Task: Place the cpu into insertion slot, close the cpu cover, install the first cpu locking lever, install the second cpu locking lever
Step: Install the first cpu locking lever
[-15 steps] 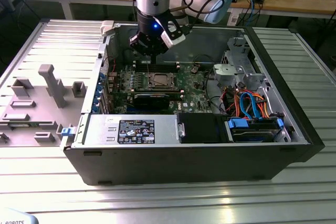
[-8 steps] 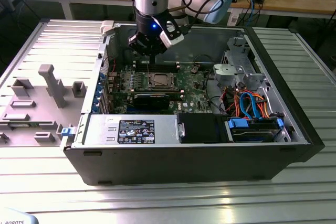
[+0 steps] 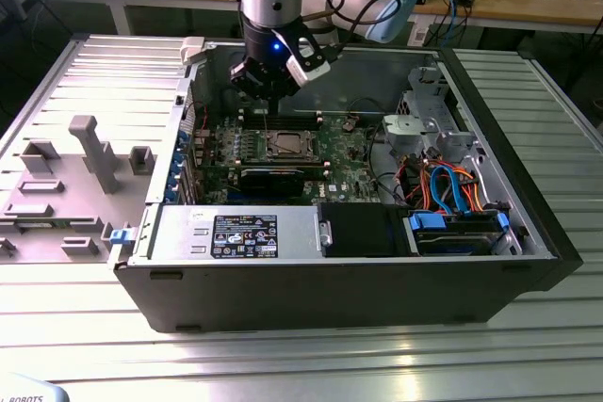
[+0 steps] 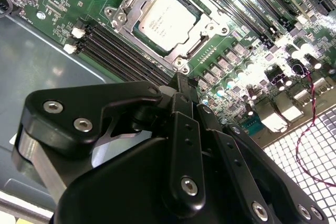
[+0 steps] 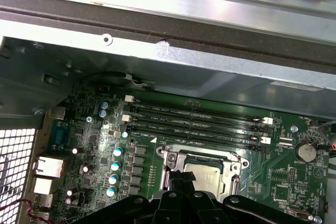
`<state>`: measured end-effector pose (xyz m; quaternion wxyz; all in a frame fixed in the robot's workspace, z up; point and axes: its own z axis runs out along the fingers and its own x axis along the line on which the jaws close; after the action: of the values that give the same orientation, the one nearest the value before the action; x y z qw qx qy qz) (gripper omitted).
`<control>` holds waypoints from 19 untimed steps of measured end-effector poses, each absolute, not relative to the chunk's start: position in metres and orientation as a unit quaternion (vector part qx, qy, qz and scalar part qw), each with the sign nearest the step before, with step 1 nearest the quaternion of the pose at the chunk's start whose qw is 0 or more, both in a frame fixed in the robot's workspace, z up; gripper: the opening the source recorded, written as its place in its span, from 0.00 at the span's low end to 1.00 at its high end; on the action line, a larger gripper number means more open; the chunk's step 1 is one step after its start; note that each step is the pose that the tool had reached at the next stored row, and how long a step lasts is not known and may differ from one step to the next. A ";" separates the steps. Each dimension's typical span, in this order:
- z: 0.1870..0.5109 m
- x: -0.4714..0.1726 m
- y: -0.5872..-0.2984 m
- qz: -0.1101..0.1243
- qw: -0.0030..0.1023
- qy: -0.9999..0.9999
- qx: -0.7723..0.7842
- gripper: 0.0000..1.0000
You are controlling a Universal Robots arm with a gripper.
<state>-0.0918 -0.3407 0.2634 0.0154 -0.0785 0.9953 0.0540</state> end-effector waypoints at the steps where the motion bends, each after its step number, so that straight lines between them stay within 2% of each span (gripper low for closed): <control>1: 0.263 -0.092 -0.341 0.054 0.015 0.995 -0.078 0.11; 19: 0.263 -0.111 -0.341 0.054 0.017 0.997 -0.053 0.11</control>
<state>-0.1110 -0.3410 0.2630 0.0169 -0.0526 0.9970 0.0540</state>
